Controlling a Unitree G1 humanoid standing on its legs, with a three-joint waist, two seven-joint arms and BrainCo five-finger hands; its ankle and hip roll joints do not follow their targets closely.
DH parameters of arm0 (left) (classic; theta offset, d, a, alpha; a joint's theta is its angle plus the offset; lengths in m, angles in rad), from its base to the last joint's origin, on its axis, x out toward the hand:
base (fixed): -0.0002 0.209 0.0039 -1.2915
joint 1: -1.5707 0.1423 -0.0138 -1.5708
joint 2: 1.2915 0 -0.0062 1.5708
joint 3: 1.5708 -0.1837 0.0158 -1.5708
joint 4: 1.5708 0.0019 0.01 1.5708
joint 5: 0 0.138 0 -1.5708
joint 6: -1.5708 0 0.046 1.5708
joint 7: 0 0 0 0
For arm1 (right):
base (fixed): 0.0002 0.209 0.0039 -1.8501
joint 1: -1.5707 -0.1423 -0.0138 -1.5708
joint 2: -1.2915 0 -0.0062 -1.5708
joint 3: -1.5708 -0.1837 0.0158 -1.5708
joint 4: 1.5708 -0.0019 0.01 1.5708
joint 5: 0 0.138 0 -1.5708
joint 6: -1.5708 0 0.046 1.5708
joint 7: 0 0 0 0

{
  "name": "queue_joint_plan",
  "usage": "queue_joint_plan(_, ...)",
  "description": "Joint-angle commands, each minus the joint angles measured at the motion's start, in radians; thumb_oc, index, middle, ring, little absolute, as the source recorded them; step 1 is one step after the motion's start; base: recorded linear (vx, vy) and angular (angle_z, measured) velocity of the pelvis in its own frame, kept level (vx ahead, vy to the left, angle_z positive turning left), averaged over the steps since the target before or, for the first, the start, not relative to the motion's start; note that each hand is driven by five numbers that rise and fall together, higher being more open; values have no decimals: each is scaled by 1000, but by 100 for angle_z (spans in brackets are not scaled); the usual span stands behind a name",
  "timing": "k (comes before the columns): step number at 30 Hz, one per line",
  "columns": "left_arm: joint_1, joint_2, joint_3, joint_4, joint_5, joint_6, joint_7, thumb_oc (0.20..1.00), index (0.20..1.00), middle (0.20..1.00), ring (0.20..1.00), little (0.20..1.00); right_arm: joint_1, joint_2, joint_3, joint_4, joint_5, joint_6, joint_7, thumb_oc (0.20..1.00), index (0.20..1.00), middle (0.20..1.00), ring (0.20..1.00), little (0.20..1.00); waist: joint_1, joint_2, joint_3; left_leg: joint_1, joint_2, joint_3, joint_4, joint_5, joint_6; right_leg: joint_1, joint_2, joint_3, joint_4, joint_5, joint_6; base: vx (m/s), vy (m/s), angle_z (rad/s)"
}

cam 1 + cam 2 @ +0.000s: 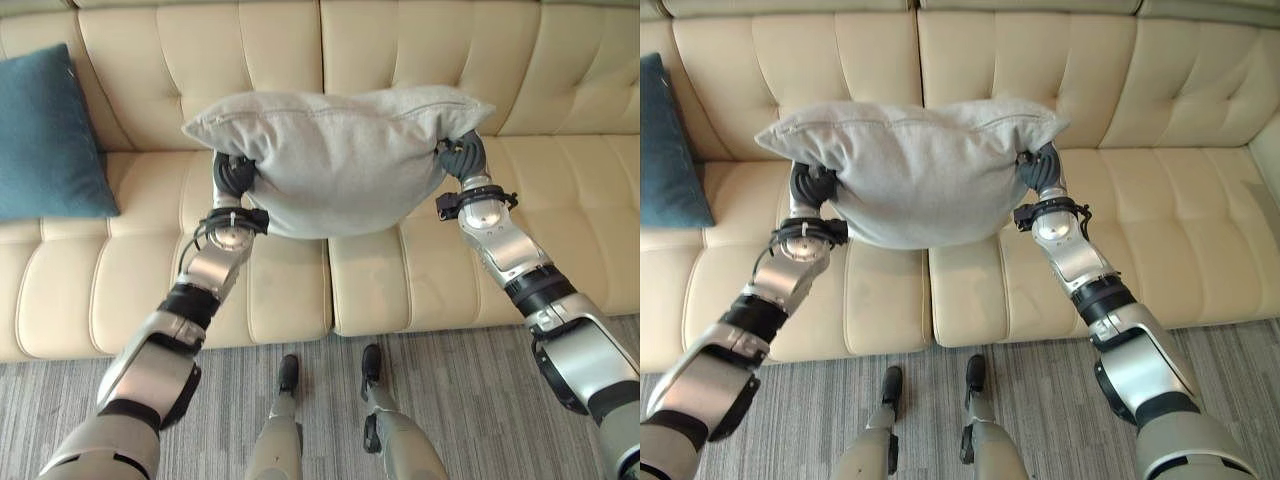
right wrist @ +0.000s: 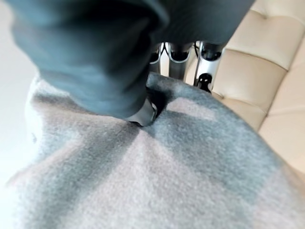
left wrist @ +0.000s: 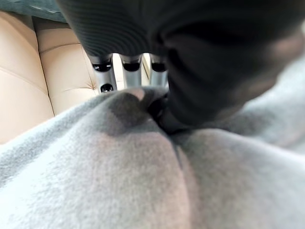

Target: Pick up all the scattered cushions and arrange them neatly on the sofa.

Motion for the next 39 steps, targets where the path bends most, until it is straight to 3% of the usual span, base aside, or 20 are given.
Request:
queue_joint_plan(1,-322,49,-109,145,61,-72,-4,200,200,200,200,200,-283,7,54,124,55,-90,-12,200,200,200,200,200,21,-10,49,-28,-40,23,65,-112,6,45,-38,13,170,-265,85,-49,13,12)
queue_joint_plan(4,-366,38,-132,244,45,-63,-23,200,200,200,200,200,-328,24,87,219,61,-76,-6,200,200,200,200,200,22,-11,58,-50,-41,22,67,-105,6,24,-36,13,169,-258,87,-22,8,11)
queue_joint_plan(5,-401,21,-157,339,32,-52,-45,529,529,529,529,529,-361,41,127,311,64,-56,9,200,200,200,200,200,22,-13,62,-59,-43,20,65,-102,6,16,-35,14,166,-254,88,0,0,0)
queue_joint_plan(6,-418,15,-173,388,28,-45,-60,1000,1000,1000,1000,1000,-381,47,151,367,57,-41,20,573,573,573,573,573,22,-14,64,-57,-41,20,64,-104,6,19,-35,14,164,-256,88,0,0,0)
queue_joint_plan(7,-438,5,-187,448,15,-38,-82,1000,1000,1000,1000,1000,-402,56,179,422,47,-23,36,1000,1000,1000,1000,1000,22,-16,66,-55,-42,19,62,-102,7,23,-35,13,160,-254,89,17,-1,5)
queue_joint_plan(12,-544,11,-192,593,-132,-11,-171,1000,1000,1000,1000,1000,-505,42,297,634,-53,64,85,1000,1000,1000,1000,1000,30,-12,54,-31,-46,13,35,-93,4,51,-32,11,128,-238,94,33,10,6)
queue_joint_plan(15,-583,58,-127,591,-356,-28,-201,1000,1000,1000,1000,1000,-543,-34,263,652,12,78,52,1000,1000,1000,1000,1000,35,-6,40,-4,-48,2,4,-84,0,76,-28,7,104,-228,99,56,10,3)
queue_joint_plan(17,-572,91,-69,539,-519,-54,-204,1000,1000,1000,1000,1000,-530,-66,208,597,69,80,9,1000,1000,1000,1000,1000,36,0,28,23,-50,0,-15,-89,-3,94,-25,7,97,-231,101,82,22,1)
queue_joint_plan(21,-467,195,14,319,-593,-127,-198,1000,1000,1000,1000,1000,-419,-149,48,308,154,13,-79,1000,1000,1000,1000,1000,31,16,-2,69,-54,3,-28,-104,-4,132,-27,8,85,-236,105,80,50,-1)
queue_joint_plan(26,-225,308,94,104,-478,-146,-204,1000,1000,1000,1000,1000,-201,-220,-95,78,101,-37,-98,1000,1000,1000,1000,1000,25,22,-39,115,-51,18,-32,-115,-5,179,-34,-3,58,-231,106,70,32,-4)
queue_joint_plan(28,48,350,212,-92,-388,-163,-198,1000,1000,1000,1000,1000,35,-245,-201,-79,49,-53,-55,1000,1000,1000,1000,1000,27,20,-63,153,-50,30,-32,-126,-3,221,-38,-11,37,-224,109,114,34,-3)
queue_joint_plan(31,471,261,383,-337,-231,-131,-217,1000,1000,1000,1000,1000,395,-204,-355,-271,-58,-48,23,1000,1000,1000,1000,1000,26,22,-104,209,-55,36,-32,-141,5,285,-44,-17,11,-219,112,105,39,-13)
queue_joint_plan(33,574,228,409,-390,-173,-115,-225,1000,1000,1000,1000,1000,487,-185,-392,-314,-77,-43,51,1000,1000,1000,1000,1000,24,23,-118,225,-56,37,-32,-146,6,304,-47,-19,8,-220,112,51,33,-8)
queue_joint_plan(36,845,61,487,-473,-23,-68,-272,1000,1000,1000,1000,1000,765,-63,-496,-373,-156,-25,142,1000,1000,1000,1000,1000,21,26,-144,275,-60,35,-32,-161,17,350,-53,-19,10,-230,112,35,63,-3)
queue_joint_plan(39,921,-7,490,-458,14,-50,-292,1000,1000,1000,1000,1000,857,-13,-512,-358,-173,-17,178,1000,1000,1000,1000,1000,19,28,-157,299,-62,38,-32,-168,21,371,-55,-19,9,-232,113,-11,52,-3)
